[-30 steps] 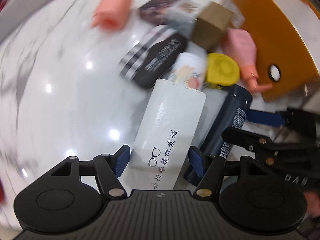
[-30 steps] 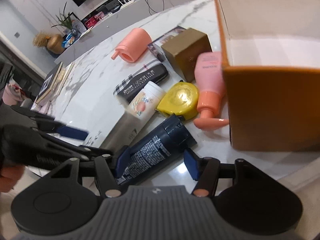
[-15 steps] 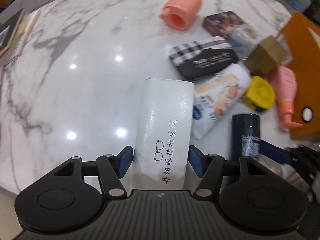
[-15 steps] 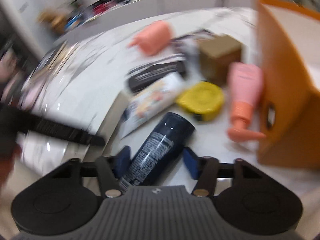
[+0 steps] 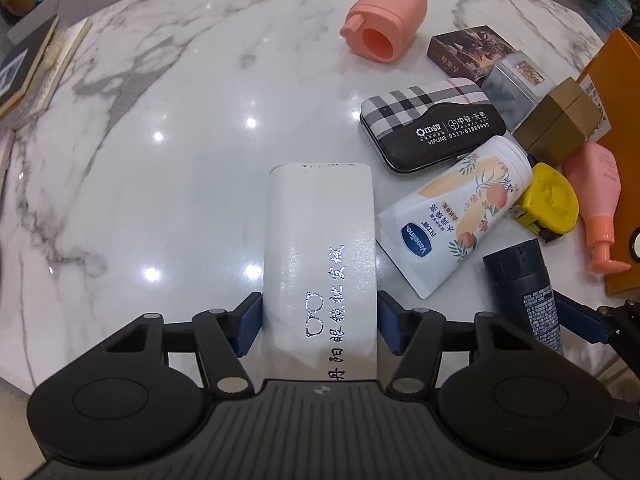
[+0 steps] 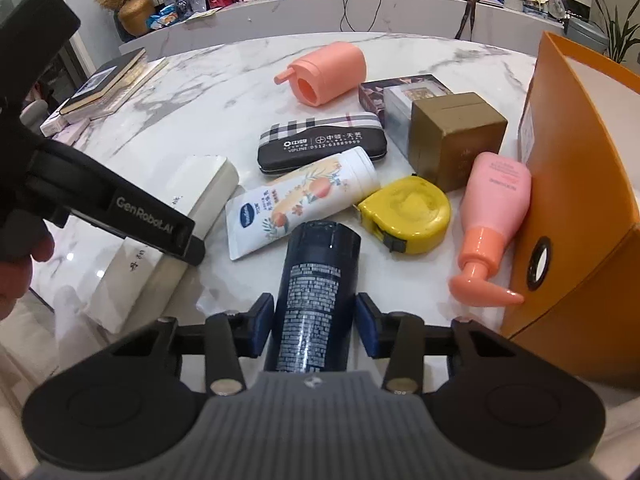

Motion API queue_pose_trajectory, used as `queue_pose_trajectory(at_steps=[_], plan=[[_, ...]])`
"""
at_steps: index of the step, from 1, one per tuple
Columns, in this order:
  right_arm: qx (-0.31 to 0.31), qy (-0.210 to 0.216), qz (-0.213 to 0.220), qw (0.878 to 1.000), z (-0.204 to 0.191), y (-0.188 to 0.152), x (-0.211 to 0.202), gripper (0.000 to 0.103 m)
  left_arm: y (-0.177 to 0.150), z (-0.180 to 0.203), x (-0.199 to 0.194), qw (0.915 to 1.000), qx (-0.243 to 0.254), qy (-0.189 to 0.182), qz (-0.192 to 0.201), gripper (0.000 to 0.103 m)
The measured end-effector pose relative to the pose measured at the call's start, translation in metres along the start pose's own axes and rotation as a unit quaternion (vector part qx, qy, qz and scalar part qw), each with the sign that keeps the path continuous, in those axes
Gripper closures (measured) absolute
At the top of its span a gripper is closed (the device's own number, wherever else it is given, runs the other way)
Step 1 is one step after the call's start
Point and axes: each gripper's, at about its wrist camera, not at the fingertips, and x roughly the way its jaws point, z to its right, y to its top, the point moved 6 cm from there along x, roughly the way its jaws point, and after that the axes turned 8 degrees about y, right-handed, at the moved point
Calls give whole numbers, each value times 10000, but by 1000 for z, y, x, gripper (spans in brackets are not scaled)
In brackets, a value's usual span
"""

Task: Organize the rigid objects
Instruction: 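Carry the glasses case and spray can into the orange box with both tools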

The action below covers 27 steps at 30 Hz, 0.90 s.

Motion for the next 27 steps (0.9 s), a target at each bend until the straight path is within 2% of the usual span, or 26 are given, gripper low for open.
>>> queue_pose_trajectory(at_steps=[4, 6, 8, 10, 15, 21, 23, 25, 27], plan=[[37, 269, 244, 9993, -1, 3, -12, 60, -1, 4, -17, 9995, 63, -104, 283, 35], [-142, 307, 467, 9983, -6, 6, -24, 60, -2, 7, -33, 9984, 48, -277, 487, 35], [-206, 319, 656, 9971, -6, 9, -38, 60, -4, 12, -50, 9971, 80, -277, 706, 35], [-113, 388, 859, 9955, -3, 12, -54, 61, -8, 18, -65, 9957, 68, -252, 892, 35], [109, 421, 1405, 9891, 11, 19, -100, 61, -14, 40, -111, 9905, -26, -590, 1238, 35], [492, 413, 2130, 9749, 43, 30, -165, 61, 3, 92, -179, 9786, 341, -840, 1848, 35], [595, 315, 2370, 9692, 60, 36, -188, 61, 13, 115, -197, 9735, 455, -1080, 1965, 35], [849, 405, 2517, 9632, 80, 42, -208, 61, 25, 140, -212, 9687, 576, -1376, 1985, 35], [1059, 130, 2608, 9595, 105, 50, -226, 61, 37, 168, -220, 9647, 708, -1622, 1952, 35]])
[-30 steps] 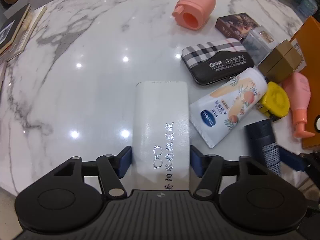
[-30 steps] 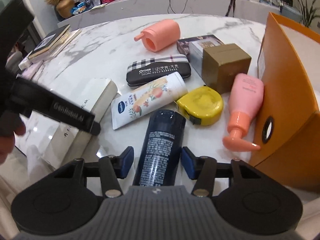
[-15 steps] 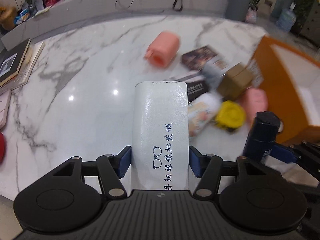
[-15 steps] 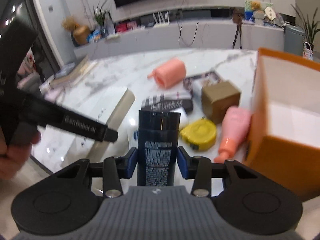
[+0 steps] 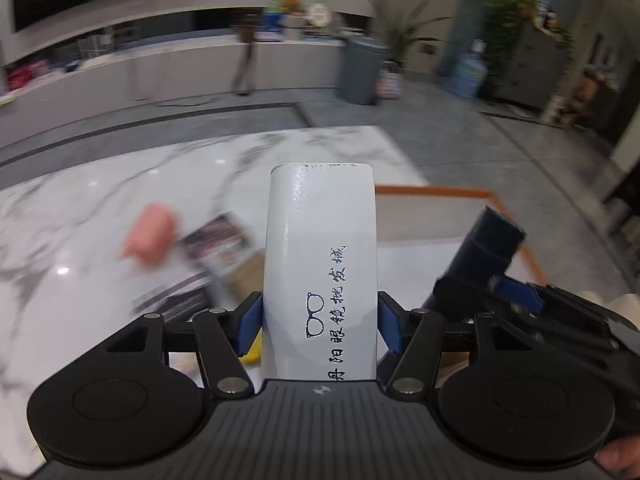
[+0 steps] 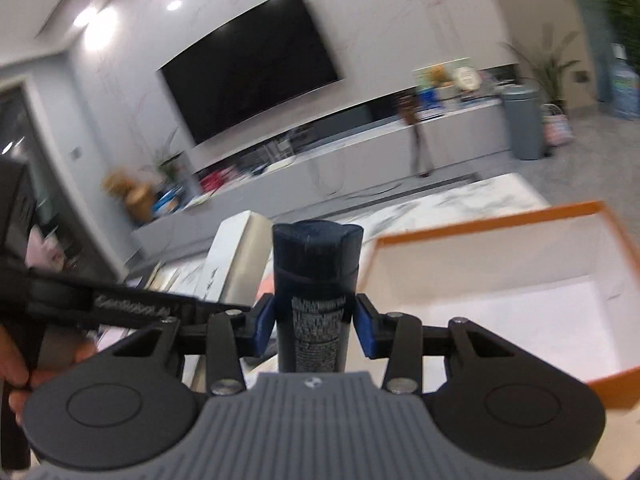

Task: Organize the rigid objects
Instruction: 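Carry the glasses case and spray can into the orange box with both tools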

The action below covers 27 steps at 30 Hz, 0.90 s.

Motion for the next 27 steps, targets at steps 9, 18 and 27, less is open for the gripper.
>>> queue_pose_trajectory(at_steps=[9, 18, 27], plan=[[744, -825, -551, 9923, 102, 25, 22, 61, 29, 78, 99, 9959, 653, -32, -632, 35], [1463, -769, -1530, 9743, 155, -5, 74, 61, 2, 83, 173, 9787, 1345, 872, -1283, 35], [1884, -525, -1985, 9604, 164, -7, 110, 61, 0, 87, 202, 9627, 1724, 1397, -1548, 34]])
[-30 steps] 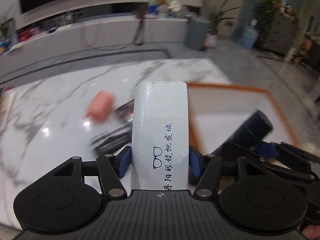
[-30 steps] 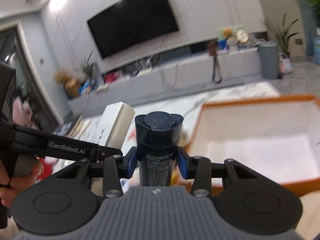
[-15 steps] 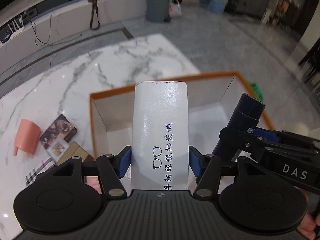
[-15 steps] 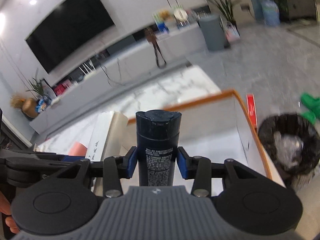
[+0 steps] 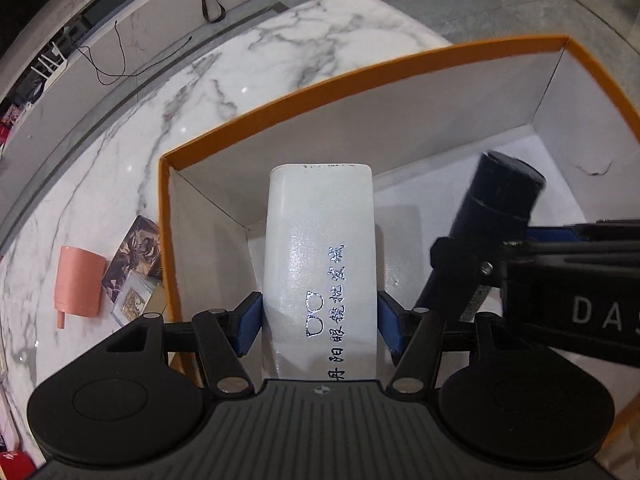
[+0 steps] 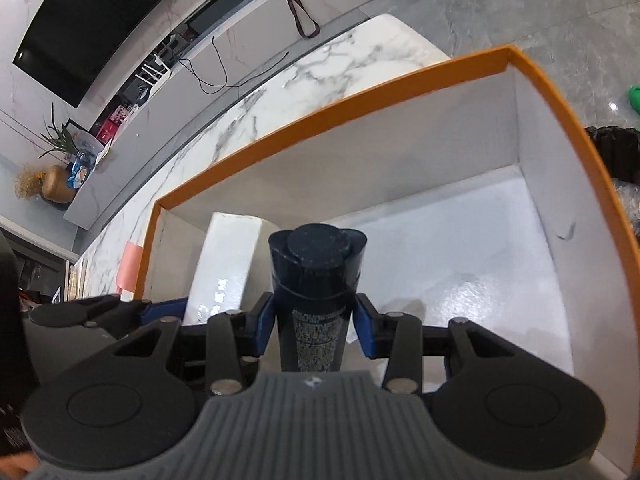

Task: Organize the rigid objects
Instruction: 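Carry the glasses case and spray can into the orange box with both tools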

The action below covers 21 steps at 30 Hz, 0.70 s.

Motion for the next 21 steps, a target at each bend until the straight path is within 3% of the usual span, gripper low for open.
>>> queue_pose_trajectory(at_steps=[7, 11, 16, 18, 21], plan=[[122, 52, -85, 9999, 1, 6, 13, 61, 0, 0, 0, 9994, 216, 126, 232, 28], [114, 1, -145, 9998, 0, 6, 15, 61, -3, -15, -13, 9991, 147, -71, 384, 28], [80, -343, -197, 9992, 1, 7, 16, 61, -12, -41, -53, 9927, -109, -467, 1107, 28], [162, -534, -228, 9982, 3, 8, 21, 61, -16, -51, -63, 9898, -219, -341, 1364, 27], [378, -720, -341, 9961, 4, 7, 33, 61, -22, -61, -58, 9914, -379, -80, 1251, 28]])
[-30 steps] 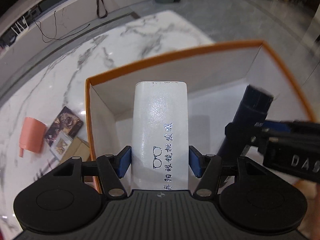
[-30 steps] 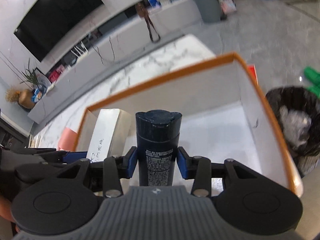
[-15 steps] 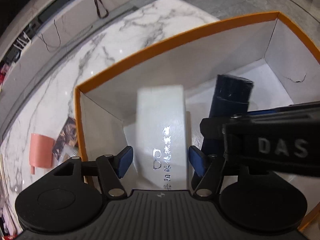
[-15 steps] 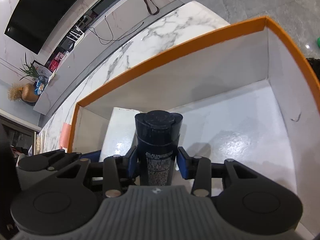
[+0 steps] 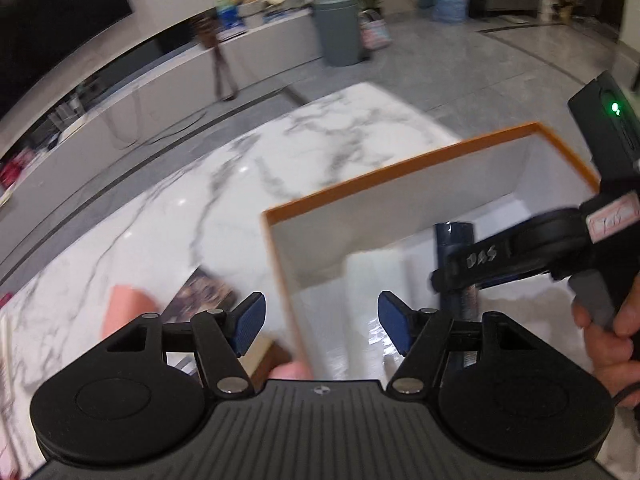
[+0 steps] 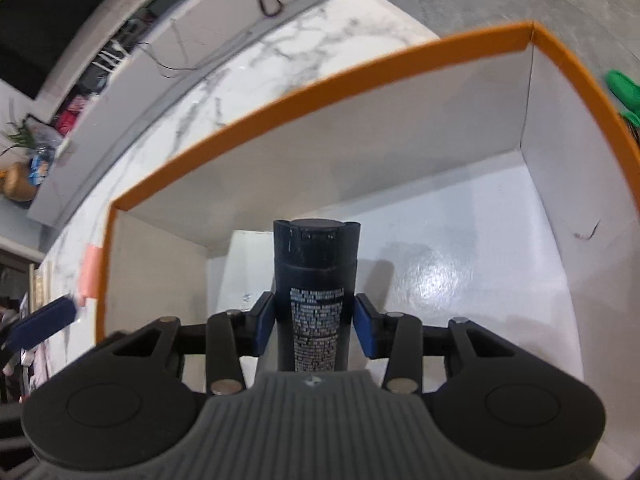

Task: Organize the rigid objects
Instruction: 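Carry the glasses case and spray can into the orange box with both tools, then open both tools to release the items inside the orange box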

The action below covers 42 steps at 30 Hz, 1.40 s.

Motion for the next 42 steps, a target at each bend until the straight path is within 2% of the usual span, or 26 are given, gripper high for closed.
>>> queue_pose_trajectory(at_steps=[2, 4, 7, 15, 21, 24, 27, 29, 31, 37, 42], plan=[[107, -119, -31, 9999, 0, 1, 8, 61, -9, -6, 7, 9994, -219, -86, -244, 44], [210, -233, -98, 9995, 0, 1, 16, 61, -17, -11, 13, 9972, -471, -373, -442, 49], [337, -230, -313, 9987, -1, 1, 27, 60, -23, -12, 17, 9952, -599, -597, -495, 66], [143, 34, -314, 9994, -19, 4, 41, 59, -33, -17, 24, 9927, -825, -764, -442, 87], [-107, 230, -303, 9992, -26, 1, 44, 55, -39, -20, 21, 9897, -1020, -888, -469, 87], [-188, 60, -354, 9992, -26, -2, 40, 52, -40, -19, 19, 9892, -1049, -880, -517, 87], [-275, 62, -430, 9987, -27, -6, 32, 53, -43, -18, 17, 9893, -1038, -885, -521, 87], [-302, 23, -499, 9983, -28, -7, 31, 57, -44, -19, 16, 9876, -1126, -946, -558, 87], [-302, -74, -510, 9982, -27, -7, 32, 68, -46, -19, 15, 9860, -1206, -994, -590, 87], [-471, -20, -264, 9985, -30, 2, 38, 69, -49, -18, 11, 9855, -1221, -1016, -589, 87], [-727, -22, -210, 9971, -40, -3, 27, 68, -48, -29, 4, 9819, -1357, -1205, -540, 85]])
